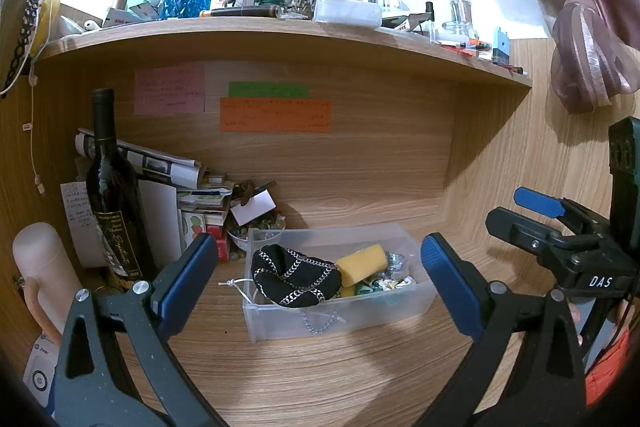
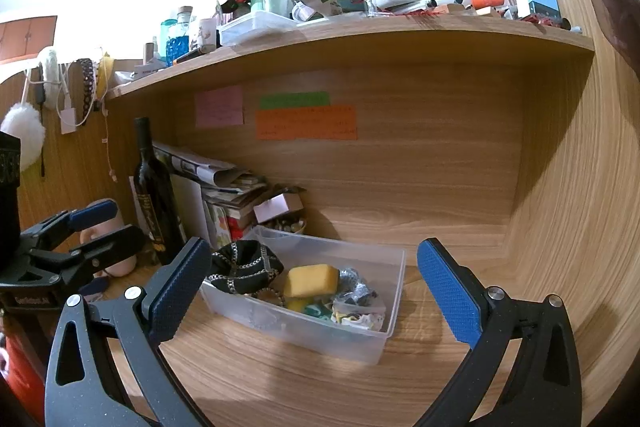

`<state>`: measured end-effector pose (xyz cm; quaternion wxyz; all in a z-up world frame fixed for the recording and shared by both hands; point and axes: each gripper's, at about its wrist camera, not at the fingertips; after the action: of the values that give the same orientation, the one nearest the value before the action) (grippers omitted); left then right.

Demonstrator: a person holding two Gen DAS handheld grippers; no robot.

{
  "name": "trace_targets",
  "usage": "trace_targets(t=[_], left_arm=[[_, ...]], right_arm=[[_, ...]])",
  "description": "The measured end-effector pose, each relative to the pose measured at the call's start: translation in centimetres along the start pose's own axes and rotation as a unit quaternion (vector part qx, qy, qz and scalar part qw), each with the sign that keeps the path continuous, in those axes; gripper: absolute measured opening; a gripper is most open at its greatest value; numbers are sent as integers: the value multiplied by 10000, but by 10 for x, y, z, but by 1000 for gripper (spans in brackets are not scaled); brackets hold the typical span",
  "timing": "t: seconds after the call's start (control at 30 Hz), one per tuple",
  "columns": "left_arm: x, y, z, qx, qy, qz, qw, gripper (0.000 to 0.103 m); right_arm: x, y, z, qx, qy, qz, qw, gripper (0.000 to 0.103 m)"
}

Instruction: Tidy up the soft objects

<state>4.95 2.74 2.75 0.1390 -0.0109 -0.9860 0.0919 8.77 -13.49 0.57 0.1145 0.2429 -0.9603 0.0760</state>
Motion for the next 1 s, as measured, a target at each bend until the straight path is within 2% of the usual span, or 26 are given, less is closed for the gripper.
trace_targets(t=[1.0], left_arm=[[-9,-3,1,-57,91,183,9998,103]], right_arm=[[-6,5,2,-10,63,-21,10000,103]])
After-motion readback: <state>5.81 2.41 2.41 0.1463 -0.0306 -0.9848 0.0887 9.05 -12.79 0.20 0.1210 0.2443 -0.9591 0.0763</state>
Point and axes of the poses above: each gripper's, at about its wrist camera, not at the fingertips, and x roughly against the way its jaws point, y to its left, z to its underside, and after that the axes turned 7 degrees about x, right-handed
